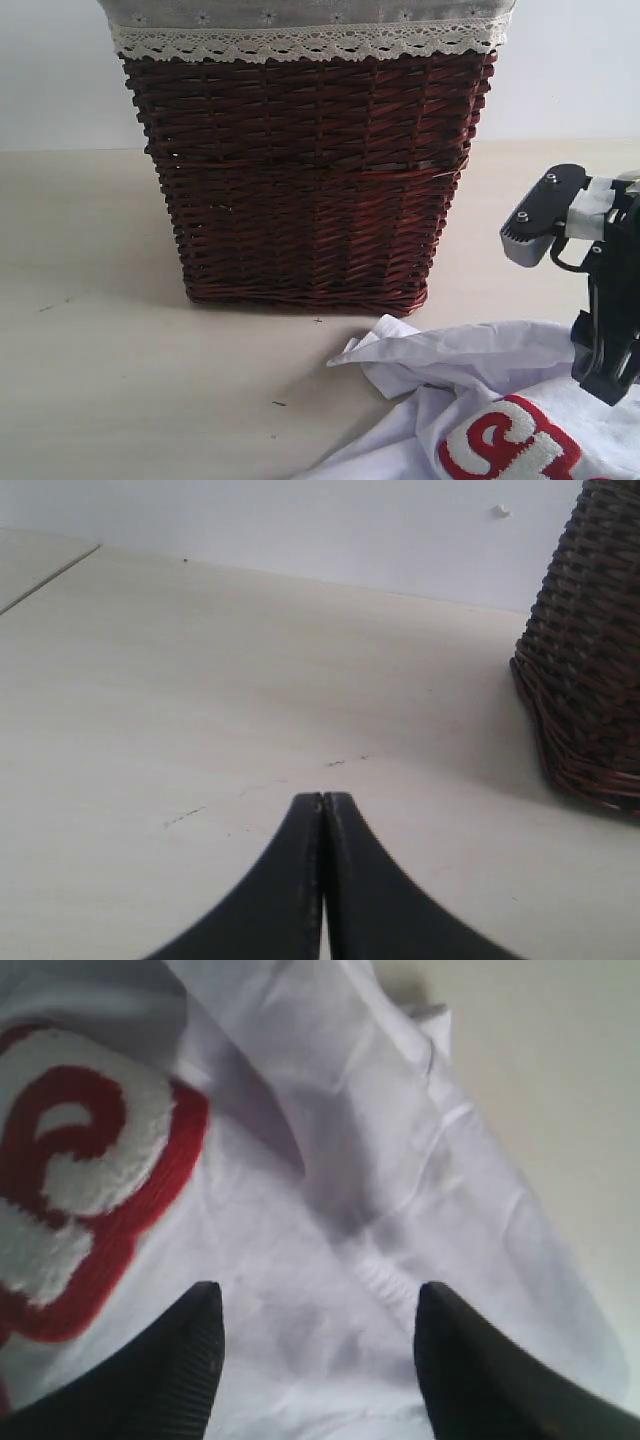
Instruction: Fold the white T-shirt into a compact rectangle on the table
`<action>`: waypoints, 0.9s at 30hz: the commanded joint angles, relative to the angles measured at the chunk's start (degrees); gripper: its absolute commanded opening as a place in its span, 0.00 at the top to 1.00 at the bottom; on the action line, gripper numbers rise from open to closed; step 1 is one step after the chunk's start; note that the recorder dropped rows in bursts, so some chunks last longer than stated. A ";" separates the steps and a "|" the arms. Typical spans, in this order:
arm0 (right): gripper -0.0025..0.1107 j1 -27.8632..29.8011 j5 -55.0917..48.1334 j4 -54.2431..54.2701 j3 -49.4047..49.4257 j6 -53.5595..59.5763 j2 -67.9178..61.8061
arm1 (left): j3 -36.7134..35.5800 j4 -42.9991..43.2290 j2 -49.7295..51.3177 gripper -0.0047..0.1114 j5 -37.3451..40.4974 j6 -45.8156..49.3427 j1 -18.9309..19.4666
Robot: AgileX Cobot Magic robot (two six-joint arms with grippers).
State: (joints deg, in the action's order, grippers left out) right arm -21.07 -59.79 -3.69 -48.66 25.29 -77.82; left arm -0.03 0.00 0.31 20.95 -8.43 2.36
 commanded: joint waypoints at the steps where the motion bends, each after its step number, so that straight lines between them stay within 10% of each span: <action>1: 0.49 -1.93 10.07 -12.40 0.89 -10.69 -0.22 | 0.03 0.30 -0.31 0.96 -0.37 -0.28 -0.30; 21: 0.42 -3.26 8.73 0.01 2.73 5.60 -3.19 | 0.03 0.30 -0.31 0.96 -0.37 -0.28 -0.30; 27: 0.44 -3.26 16.62 -24.62 6.59 -16.15 -5.46 | 0.03 0.30 -0.31 0.96 -0.37 -0.28 -0.30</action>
State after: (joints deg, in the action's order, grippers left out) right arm -24.27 -47.39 -15.72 -42.85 21.05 -82.31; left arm -0.03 0.00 0.31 20.95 -8.43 2.36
